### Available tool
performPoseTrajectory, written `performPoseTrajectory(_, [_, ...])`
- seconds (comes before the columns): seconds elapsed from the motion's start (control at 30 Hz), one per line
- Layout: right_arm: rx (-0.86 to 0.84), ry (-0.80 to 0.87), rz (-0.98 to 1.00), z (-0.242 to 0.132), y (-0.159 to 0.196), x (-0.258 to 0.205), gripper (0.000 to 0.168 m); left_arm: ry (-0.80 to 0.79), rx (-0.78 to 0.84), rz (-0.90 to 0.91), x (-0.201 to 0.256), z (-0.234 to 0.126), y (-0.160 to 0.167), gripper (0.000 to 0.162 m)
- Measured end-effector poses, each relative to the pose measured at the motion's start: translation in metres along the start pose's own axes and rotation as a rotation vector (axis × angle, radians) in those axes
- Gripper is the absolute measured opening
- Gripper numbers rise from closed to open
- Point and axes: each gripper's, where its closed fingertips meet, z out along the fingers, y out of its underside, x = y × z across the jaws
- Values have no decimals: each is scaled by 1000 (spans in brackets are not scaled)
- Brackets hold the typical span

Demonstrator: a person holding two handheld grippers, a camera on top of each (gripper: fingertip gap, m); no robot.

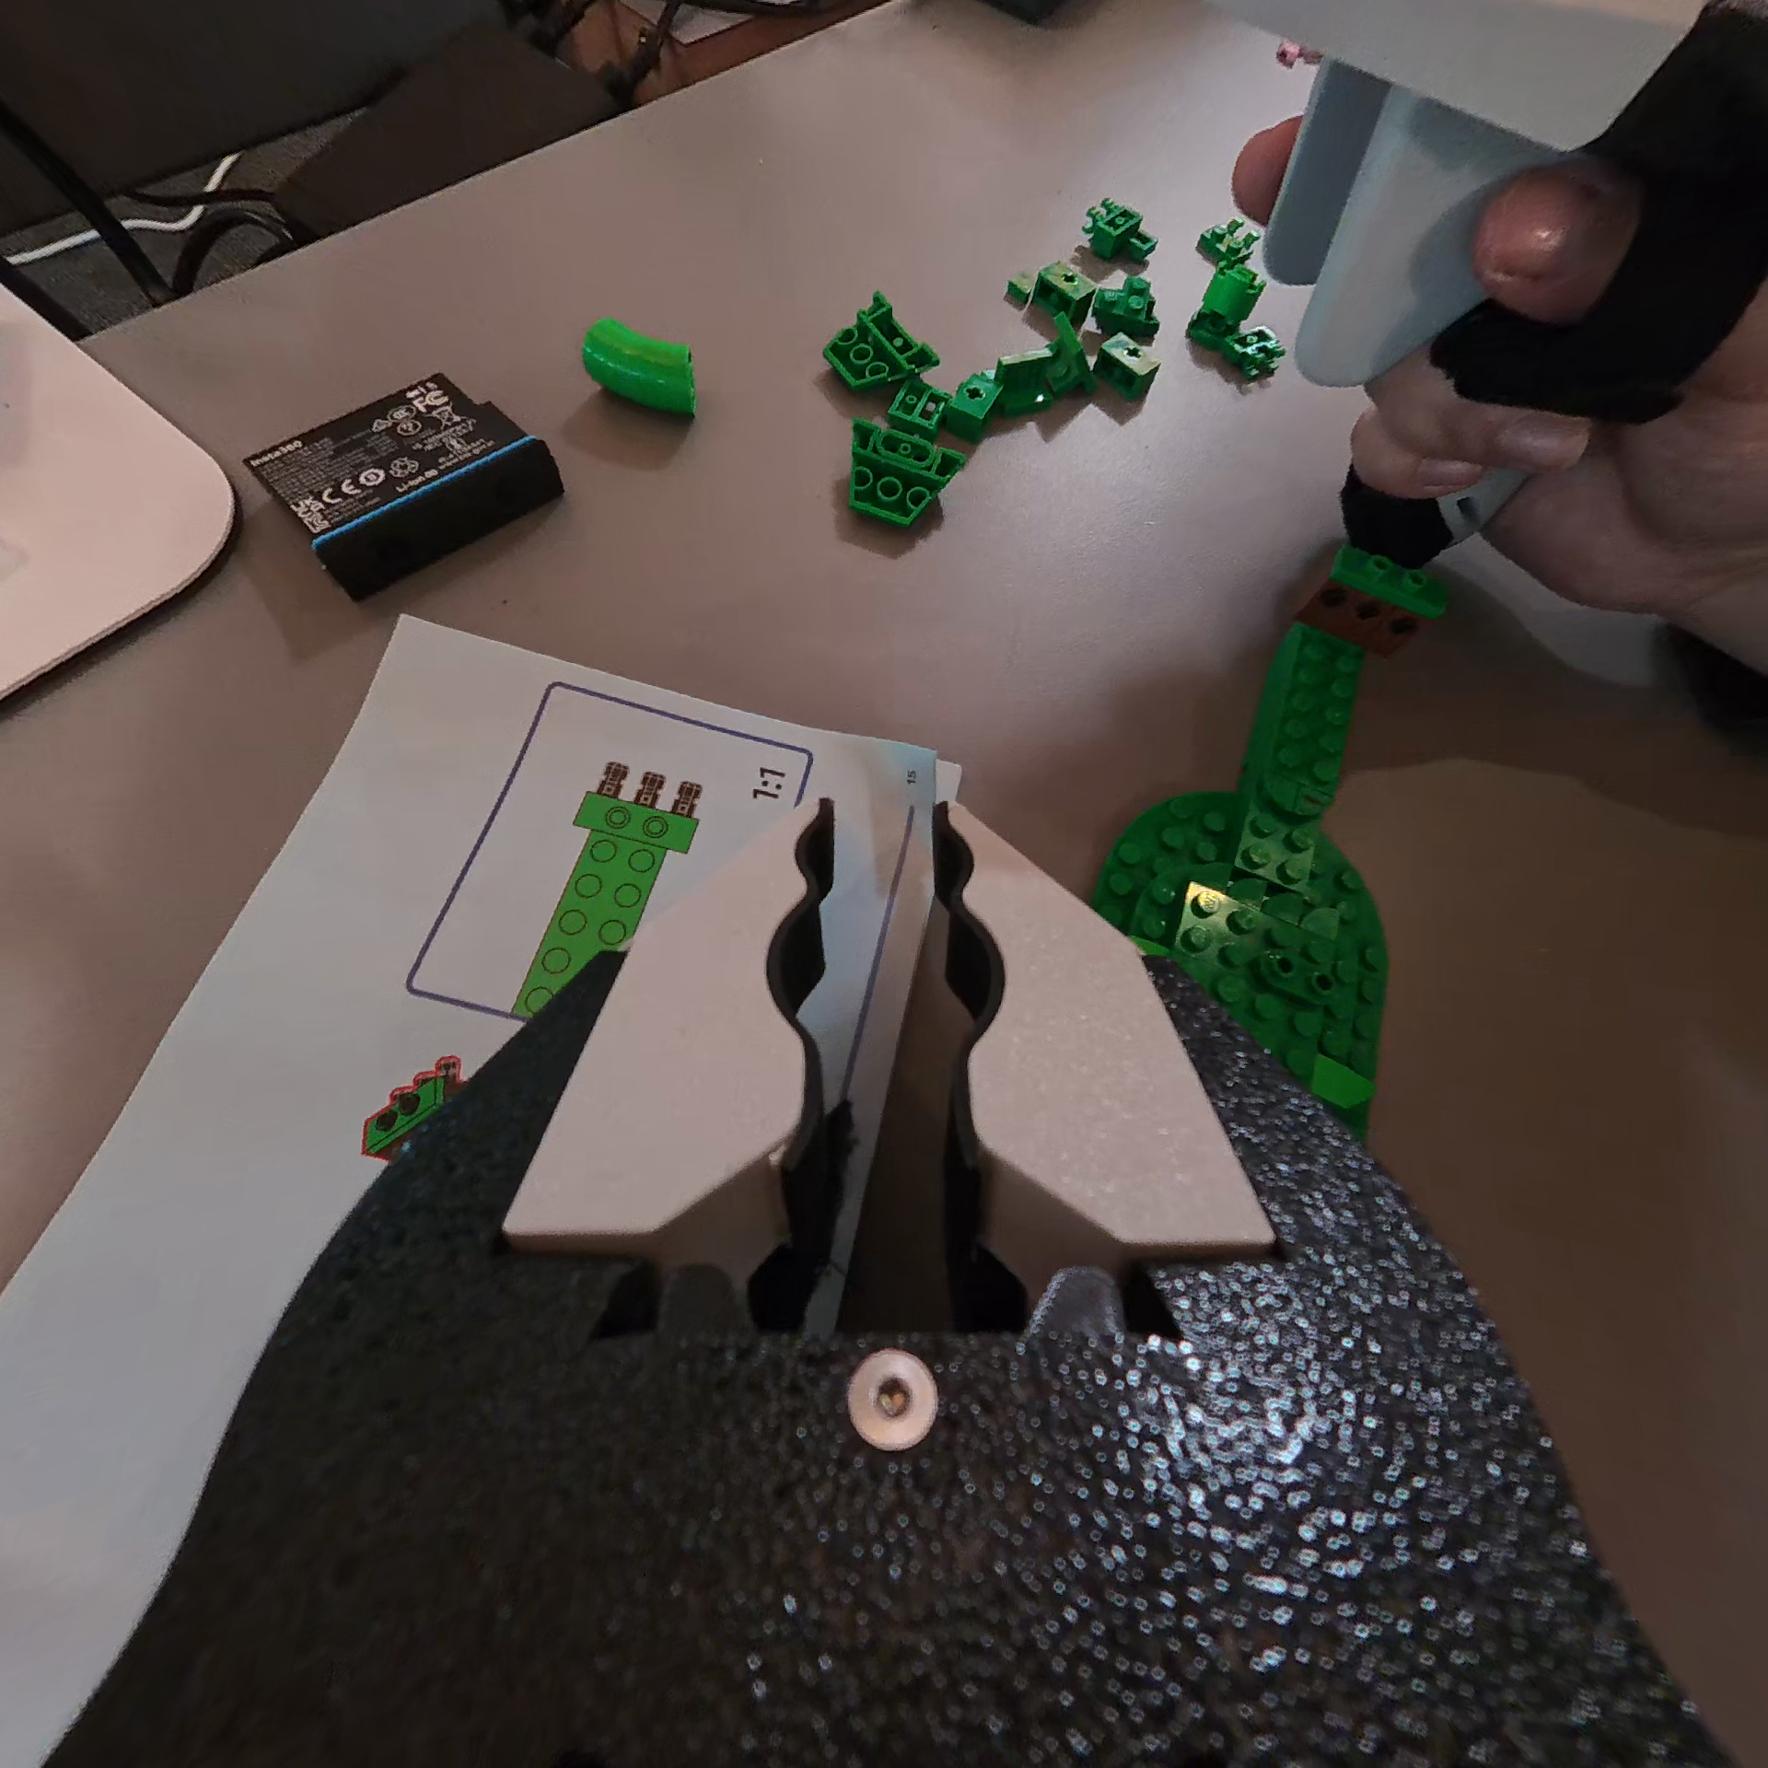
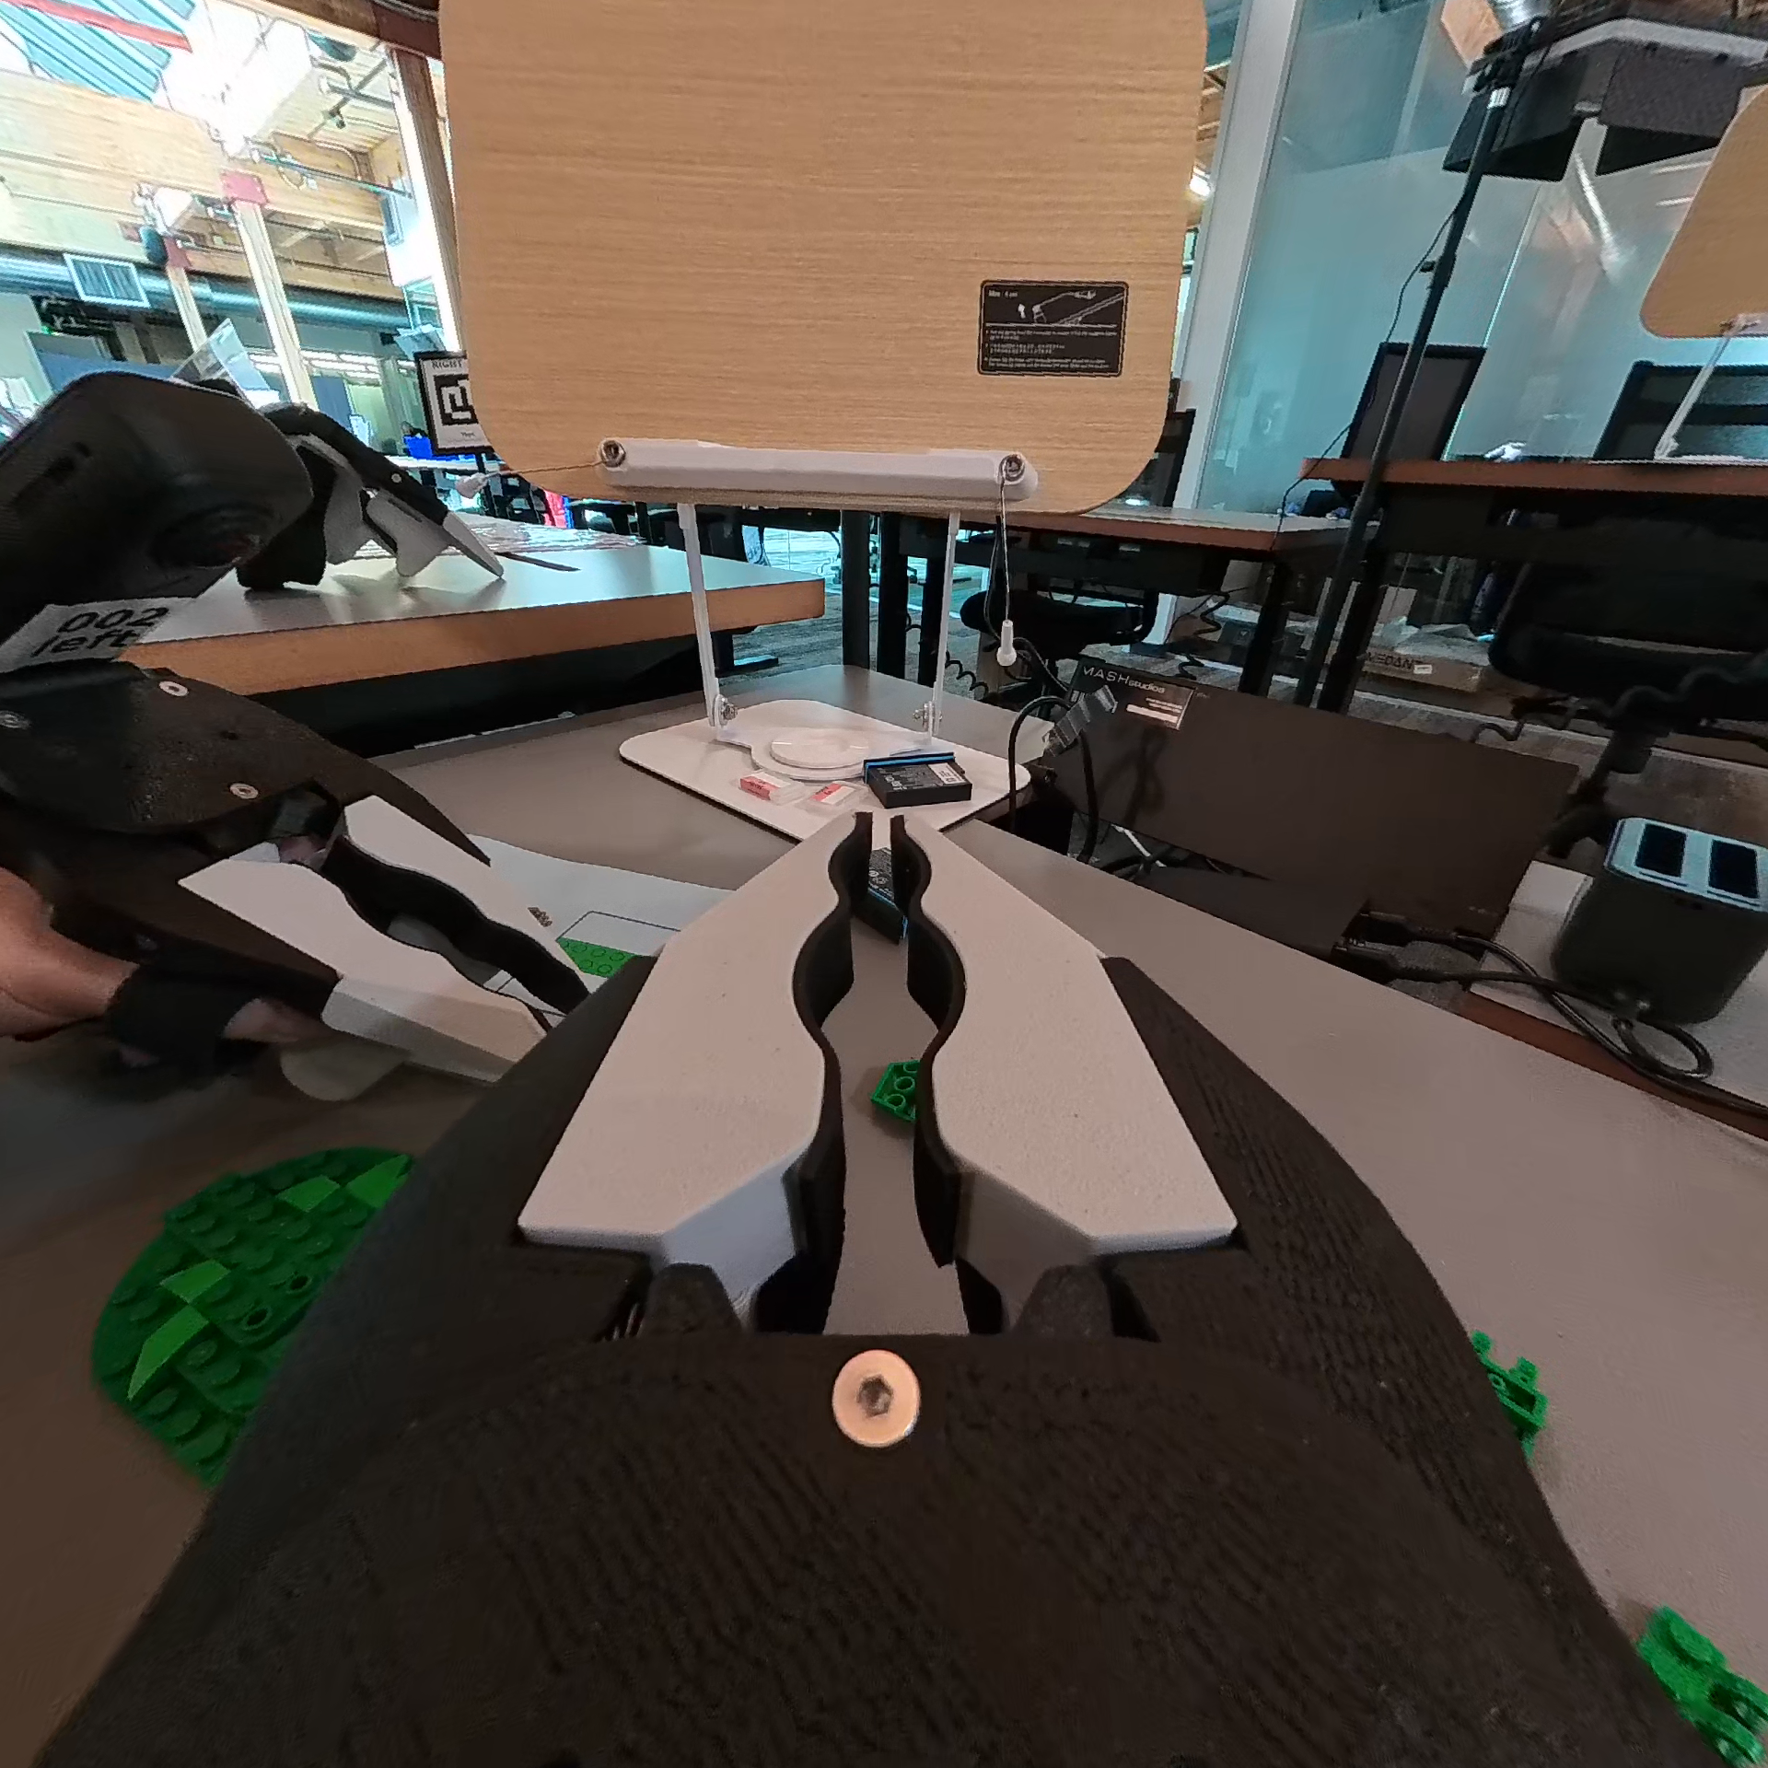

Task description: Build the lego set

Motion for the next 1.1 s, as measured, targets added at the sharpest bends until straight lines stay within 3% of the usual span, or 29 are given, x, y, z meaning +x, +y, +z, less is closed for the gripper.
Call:
performPoseTrajectory(0.6, [-2, -2, -6, 0, 0, -1, 2, -34, -8, 22, -2, 1, 1, 12])
performPoseTrajectory(0.77, [-2, -4, -5, 0, 0, -1, 2, -72, -29, 151, 5, 4, 3, 0])
performPoseTrajectory(1.1, [-1, -3, 0, 0, 0, -1, 2, -118, -47, 229, 6, 8, 1, 0])
